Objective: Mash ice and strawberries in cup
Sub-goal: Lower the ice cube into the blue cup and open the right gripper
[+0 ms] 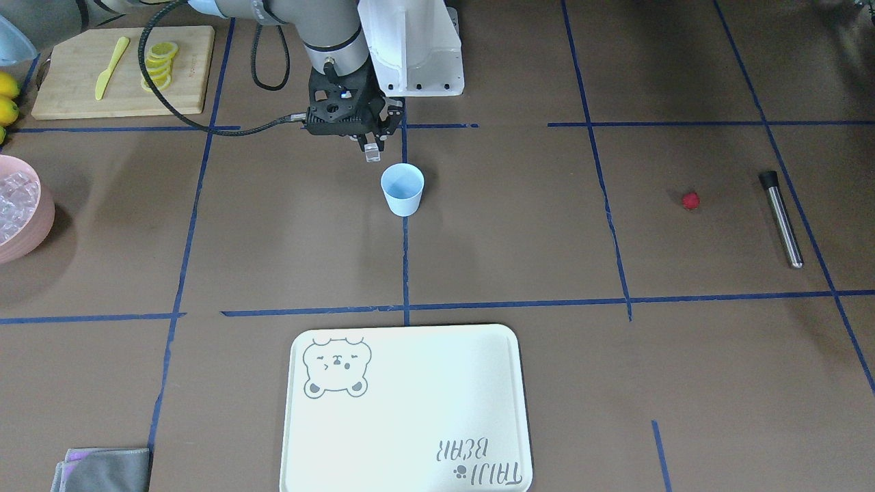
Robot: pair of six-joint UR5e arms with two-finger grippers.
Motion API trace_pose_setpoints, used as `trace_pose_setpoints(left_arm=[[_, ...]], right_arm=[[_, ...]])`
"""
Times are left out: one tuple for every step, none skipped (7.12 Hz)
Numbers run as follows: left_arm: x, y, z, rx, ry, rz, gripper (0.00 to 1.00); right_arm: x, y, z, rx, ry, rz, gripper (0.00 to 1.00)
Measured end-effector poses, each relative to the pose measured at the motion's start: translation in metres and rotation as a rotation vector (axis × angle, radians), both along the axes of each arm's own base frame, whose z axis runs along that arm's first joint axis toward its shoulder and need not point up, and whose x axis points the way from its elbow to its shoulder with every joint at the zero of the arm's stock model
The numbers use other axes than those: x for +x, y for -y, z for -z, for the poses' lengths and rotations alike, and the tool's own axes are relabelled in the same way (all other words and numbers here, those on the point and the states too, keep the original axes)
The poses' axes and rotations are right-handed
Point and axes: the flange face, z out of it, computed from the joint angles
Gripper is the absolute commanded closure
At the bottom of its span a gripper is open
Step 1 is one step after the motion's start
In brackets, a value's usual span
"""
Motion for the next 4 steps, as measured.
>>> trace_pose_setpoints(left_arm=[[0.000, 0.000, -0.001, -0.002, 0.000, 0.000, 0.00], [0.000, 0.000, -0.002, -0.004, 0.000, -0.001, 0.00], [0.000, 0.000, -0.003, -0.005, 0.000, -0.002, 0.00], [0.000, 0.000, -0.003, -0.005, 0.000, -0.002, 0.00]], right_arm=[[-0.012, 0.002, 0.010, -0.012, 0.002, -0.005, 0.98], [-0.023, 0.006, 0.017, -0.019, -0.002, -0.008, 0.98], [-0.033, 0.011, 0.020, -0.025, -0.013, -0.009, 0.98], [-0.041, 0.014, 0.020, -0.031, -0.024, -0.009, 0.98]])
